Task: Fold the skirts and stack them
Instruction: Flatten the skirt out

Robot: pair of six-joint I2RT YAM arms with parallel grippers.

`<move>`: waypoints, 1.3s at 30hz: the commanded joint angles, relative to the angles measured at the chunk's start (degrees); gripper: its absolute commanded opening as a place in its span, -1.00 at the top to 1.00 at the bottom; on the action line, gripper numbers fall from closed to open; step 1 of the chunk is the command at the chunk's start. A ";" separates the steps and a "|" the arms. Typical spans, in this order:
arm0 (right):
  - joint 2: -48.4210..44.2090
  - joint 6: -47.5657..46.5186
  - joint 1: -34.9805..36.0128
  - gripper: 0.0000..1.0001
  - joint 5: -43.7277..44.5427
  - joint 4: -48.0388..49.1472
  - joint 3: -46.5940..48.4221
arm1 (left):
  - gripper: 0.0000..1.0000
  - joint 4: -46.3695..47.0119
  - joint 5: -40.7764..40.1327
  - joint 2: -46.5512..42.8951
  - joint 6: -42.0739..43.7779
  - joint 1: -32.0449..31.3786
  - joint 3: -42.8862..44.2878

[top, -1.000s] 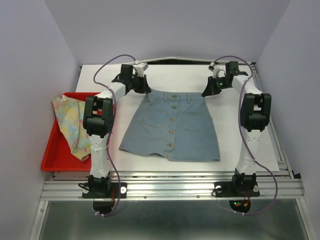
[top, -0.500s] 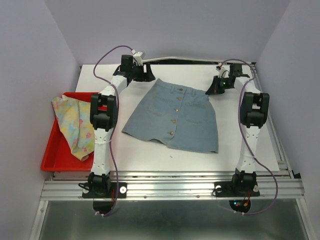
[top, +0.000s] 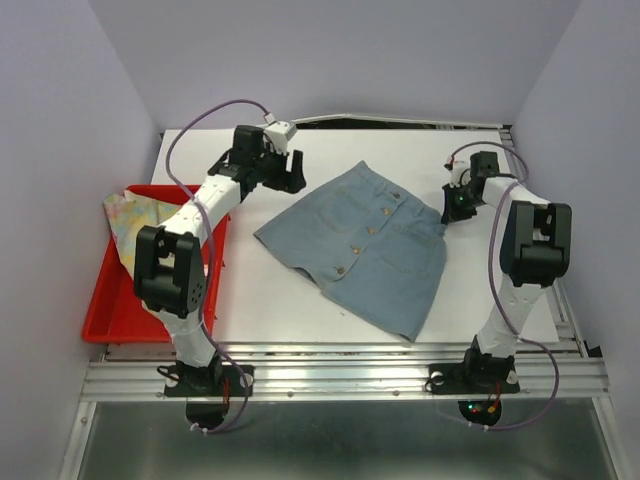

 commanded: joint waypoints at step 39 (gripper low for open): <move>-13.47 -13.20 -0.53 -0.29 -16.60 -19.49 2.23 | -0.81 -13.00 -1.83 6.98 21.43 -2.72 18.21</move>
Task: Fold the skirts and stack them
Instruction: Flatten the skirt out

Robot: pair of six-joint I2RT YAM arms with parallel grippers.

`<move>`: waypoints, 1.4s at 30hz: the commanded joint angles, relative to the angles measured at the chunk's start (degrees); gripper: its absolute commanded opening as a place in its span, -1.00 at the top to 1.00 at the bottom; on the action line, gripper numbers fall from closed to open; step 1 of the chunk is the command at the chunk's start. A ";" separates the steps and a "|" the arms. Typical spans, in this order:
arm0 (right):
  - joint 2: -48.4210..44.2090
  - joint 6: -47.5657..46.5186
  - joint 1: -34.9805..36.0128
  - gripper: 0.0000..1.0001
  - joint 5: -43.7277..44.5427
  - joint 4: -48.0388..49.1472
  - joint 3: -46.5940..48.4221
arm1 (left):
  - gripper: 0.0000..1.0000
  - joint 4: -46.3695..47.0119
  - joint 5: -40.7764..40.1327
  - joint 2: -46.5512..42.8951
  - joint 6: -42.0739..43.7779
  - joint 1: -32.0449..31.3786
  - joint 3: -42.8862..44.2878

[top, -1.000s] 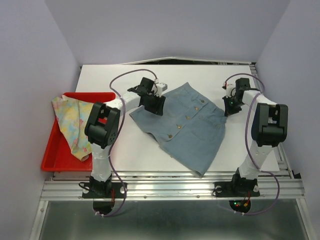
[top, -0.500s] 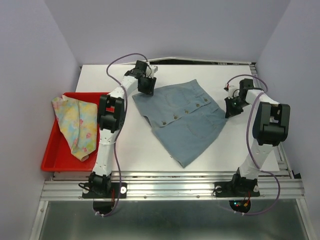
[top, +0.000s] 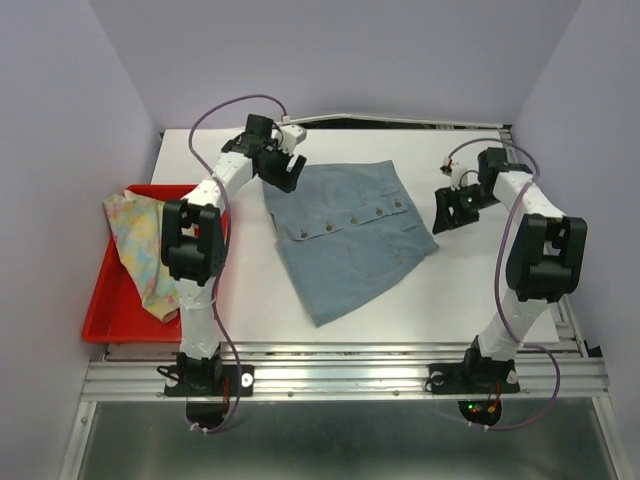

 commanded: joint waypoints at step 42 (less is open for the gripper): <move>-8.78 -19.24 14.46 0.34 9.00 5.10 -21.54 | -0.09 3.96 9.89 -19.14 6.23 -12.35 -39.34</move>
